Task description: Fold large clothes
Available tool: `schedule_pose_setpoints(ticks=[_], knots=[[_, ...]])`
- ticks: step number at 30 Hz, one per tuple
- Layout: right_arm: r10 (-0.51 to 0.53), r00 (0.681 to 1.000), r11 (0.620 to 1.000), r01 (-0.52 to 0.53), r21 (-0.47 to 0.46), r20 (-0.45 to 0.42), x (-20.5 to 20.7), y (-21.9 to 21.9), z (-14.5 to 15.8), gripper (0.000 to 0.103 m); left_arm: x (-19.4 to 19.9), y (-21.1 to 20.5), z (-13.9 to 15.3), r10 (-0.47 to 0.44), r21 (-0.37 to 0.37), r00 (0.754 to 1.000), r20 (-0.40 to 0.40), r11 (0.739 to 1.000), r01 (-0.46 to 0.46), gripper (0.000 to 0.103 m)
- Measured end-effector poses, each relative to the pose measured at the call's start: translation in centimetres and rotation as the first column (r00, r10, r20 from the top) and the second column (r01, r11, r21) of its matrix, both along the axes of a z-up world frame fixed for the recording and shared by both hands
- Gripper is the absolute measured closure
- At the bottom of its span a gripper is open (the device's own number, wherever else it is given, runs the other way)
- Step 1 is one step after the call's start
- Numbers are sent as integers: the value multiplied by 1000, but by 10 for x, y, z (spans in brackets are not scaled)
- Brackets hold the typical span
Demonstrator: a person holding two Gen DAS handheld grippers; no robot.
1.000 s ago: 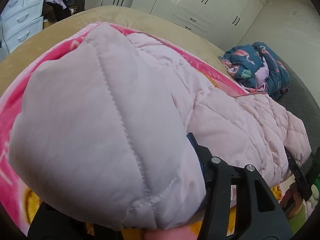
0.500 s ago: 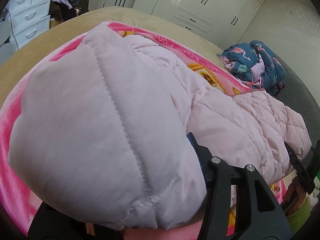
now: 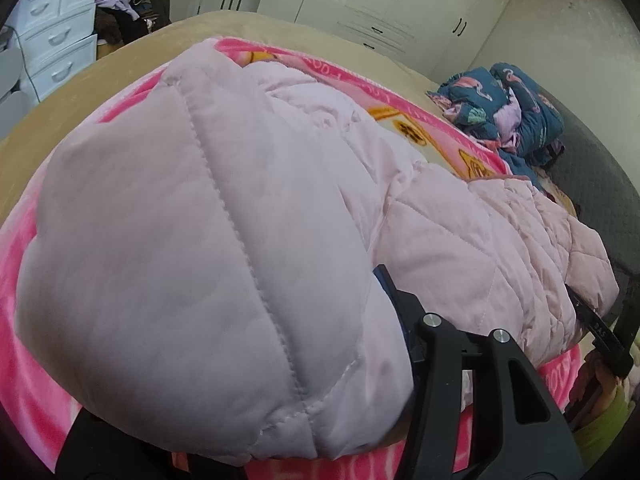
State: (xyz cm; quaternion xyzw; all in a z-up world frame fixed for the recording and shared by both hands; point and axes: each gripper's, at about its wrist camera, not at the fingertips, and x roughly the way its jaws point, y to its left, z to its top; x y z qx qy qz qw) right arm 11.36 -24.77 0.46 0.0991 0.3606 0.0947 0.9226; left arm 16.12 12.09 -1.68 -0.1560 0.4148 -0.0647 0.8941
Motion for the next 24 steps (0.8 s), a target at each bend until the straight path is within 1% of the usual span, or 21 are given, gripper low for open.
schedule_pose_setpoints(ticks=[5, 10, 13, 15, 16, 17, 21, 24], knots=[[-71, 995, 994, 77, 84, -74, 3, -10, -18, 62, 1, -4, -5, -10, 24, 1000, -20, 1000, 10, 57], [-106, 984, 976, 130, 172, -143, 15, -23, -29, 57, 7, -7, -5, -2, 28, 999, -39, 1000, 3, 55], [-125, 973, 951, 173, 256, -196, 21, -37, -40, 51, 8, -6, -7, 6, 16, 999, -51, 1000, -5, 53], [-136, 964, 931, 203, 304, -230, 25, -44, -48, 45, 8, -7, -7, 9, 16, 998, -54, 1000, -8, 52], [-139, 961, 926, 213, 313, -240, 28, -46, -49, 43, 8, -8, -7, 11, 20, 998, -56, 1000, -10, 52], [-145, 956, 919, 225, 324, -253, 30, -48, -53, 39, 8, -8, -7, 14, 23, 998, -57, 1000, -12, 52], [-154, 949, 910, 244, 335, -274, 26, -50, -56, 28, 7, -5, -8, 22, 16, 998, -64, 1000, -21, 50], [-143, 949, 908, 239, 343, -281, 19, -53, -53, 23, 5, -4, -10, 29, 9, 997, -67, 1000, -28, 49]])
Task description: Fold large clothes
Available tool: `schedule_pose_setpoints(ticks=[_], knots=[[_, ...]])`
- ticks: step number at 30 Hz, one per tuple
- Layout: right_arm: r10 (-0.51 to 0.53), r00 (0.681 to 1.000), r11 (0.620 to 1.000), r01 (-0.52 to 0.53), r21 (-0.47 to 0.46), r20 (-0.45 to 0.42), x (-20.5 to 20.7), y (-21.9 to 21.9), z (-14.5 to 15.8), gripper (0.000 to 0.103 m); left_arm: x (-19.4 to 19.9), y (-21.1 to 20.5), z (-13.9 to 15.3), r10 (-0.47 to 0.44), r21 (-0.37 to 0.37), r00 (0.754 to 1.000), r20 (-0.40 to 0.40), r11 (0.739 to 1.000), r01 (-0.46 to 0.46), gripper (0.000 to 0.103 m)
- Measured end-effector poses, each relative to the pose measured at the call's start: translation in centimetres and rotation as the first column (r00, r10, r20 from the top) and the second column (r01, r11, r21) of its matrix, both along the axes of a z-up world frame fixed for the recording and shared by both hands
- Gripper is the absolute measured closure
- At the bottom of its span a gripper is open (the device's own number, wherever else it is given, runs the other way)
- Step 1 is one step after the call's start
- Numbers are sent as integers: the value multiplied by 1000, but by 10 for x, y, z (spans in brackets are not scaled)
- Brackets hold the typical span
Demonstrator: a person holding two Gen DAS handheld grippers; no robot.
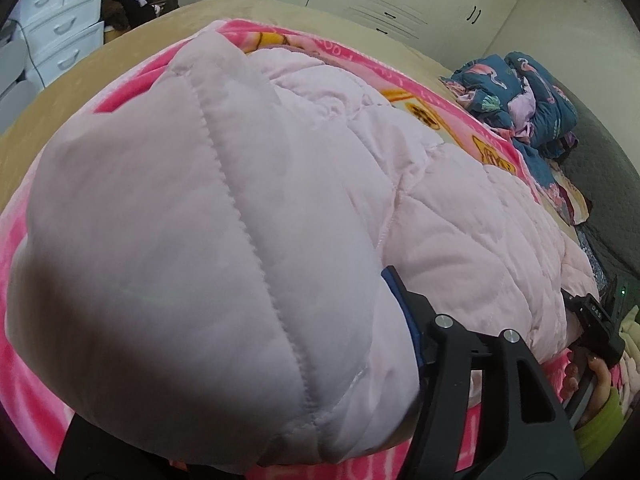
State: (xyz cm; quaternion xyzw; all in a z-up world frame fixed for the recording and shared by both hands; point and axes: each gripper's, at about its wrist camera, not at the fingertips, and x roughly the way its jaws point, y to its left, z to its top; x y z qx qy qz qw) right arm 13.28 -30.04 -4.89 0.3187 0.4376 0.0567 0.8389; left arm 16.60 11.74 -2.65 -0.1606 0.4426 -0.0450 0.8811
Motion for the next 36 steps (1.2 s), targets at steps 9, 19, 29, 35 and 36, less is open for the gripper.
schedule_pose_setpoints(ticks=[9, 19, 29, 35, 36], knots=[[6, 1000, 1000, -5, -27, 16, -39, -12, 14, 13, -3, 7, -2, 22, -27, 1000, -23, 999, -22, 43], [-37, 996, 989, 48, -138, 84, -87, -41, 42, 5, -25, 18, 2, 62, -26, 997, -37, 998, -63, 18], [19, 964, 950, 65, -304, 264, -128, -32, 100, 4, -87, 20, 35, 155, 180, 985, 77, 969, -167, 9], [112, 932, 934, 20, -357, 345, -141, 3, 124, 4, -133, 0, 70, 142, 242, 966, 218, 951, -194, 9], [124, 927, 931, 14, -364, 354, -143, 9, 126, 4, -136, -4, 74, 137, 245, 963, 230, 950, -194, 9]])
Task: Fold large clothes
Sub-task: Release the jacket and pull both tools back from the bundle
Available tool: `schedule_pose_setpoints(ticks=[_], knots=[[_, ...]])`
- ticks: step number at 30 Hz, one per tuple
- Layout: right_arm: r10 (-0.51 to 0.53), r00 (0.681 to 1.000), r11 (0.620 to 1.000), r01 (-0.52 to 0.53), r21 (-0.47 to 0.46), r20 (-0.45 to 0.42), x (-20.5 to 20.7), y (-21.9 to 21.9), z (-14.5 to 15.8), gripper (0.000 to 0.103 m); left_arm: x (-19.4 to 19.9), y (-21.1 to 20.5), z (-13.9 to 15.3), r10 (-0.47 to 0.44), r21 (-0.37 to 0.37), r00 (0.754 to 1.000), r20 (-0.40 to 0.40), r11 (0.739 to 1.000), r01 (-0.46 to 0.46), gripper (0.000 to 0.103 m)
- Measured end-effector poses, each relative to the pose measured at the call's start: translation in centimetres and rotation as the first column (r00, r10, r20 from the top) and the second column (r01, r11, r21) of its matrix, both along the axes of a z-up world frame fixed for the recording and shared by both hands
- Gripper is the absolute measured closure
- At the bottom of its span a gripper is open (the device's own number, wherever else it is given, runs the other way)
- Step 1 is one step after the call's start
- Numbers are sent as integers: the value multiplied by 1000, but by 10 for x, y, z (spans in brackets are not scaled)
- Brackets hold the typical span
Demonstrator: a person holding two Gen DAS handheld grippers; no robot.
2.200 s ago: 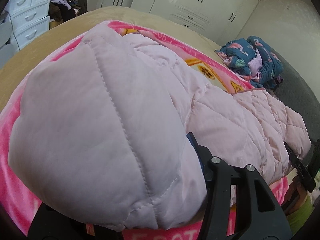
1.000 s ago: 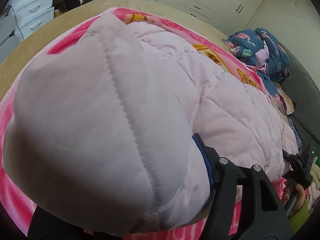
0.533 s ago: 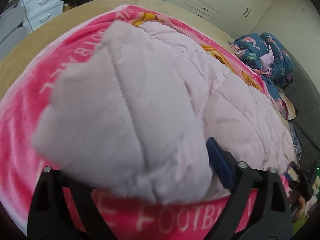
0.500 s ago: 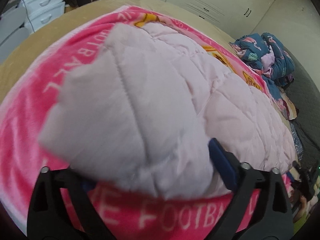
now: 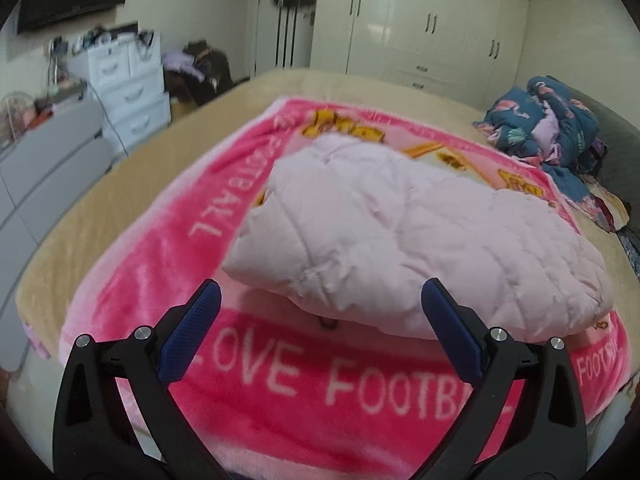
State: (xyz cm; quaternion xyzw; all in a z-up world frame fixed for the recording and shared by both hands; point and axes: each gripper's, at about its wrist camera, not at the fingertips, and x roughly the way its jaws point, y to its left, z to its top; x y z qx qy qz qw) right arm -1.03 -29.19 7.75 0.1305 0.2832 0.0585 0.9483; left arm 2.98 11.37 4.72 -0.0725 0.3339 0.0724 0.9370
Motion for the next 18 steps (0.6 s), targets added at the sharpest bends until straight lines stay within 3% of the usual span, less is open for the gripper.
schedule_pose_setpoints(ticks=[8, 18], knots=[[99, 994, 992, -95, -87, 46, -17, 52, 9, 4, -22, -37, 18, -68, 21, 994, 83, 998, 67, 9], [198, 980, 973, -199, -118, -18, -44, 98, -20, 4, -33, -88, -11, -147, 56, 989, 33, 988, 145, 9]])
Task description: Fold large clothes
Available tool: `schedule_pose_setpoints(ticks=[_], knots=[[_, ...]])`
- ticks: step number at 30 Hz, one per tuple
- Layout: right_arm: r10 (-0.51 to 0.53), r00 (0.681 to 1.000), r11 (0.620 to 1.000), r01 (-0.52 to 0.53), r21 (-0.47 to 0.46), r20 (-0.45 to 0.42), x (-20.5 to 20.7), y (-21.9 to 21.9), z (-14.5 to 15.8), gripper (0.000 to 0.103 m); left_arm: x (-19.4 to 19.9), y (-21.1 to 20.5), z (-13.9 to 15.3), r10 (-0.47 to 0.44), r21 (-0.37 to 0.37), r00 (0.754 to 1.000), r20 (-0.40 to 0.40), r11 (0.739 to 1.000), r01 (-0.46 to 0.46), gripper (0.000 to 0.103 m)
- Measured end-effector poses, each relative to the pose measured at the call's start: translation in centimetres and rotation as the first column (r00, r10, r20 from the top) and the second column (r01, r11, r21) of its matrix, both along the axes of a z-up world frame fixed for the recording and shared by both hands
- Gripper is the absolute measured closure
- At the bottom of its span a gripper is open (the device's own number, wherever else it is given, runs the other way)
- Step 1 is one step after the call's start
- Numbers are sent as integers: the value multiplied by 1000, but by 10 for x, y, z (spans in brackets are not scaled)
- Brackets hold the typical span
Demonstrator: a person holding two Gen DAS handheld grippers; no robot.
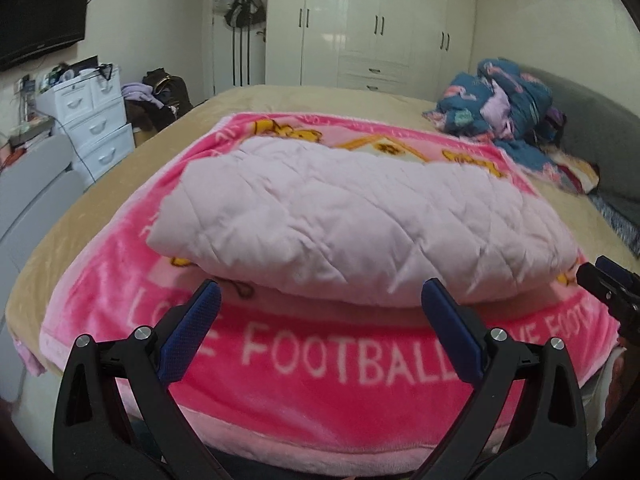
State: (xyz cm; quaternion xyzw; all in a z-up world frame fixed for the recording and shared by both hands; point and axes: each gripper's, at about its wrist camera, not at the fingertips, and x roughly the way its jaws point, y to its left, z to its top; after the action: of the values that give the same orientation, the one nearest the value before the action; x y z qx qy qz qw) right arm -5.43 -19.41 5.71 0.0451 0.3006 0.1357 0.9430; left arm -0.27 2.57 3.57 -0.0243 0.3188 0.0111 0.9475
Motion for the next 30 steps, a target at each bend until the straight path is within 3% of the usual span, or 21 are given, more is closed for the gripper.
schedule_pose_setpoints(ticks=[7, 11, 30], knots=[[-9, 1000, 1000, 9, 4, -7, -9, 7, -17, 4, -8, -21, -17, -49, -6, 999, -19, 999, 49, 9], [-2, 998, 1000, 2, 13, -60, -3, 6, -26, 4, -8, -25, -22, -46, -7, 998, -34, 999, 46, 9], [34, 998, 999, -34, -10, -56, -4, 15, -28, 4, -11, -13, -18, 12, -1, 1000, -29, 1000, -12, 9]])
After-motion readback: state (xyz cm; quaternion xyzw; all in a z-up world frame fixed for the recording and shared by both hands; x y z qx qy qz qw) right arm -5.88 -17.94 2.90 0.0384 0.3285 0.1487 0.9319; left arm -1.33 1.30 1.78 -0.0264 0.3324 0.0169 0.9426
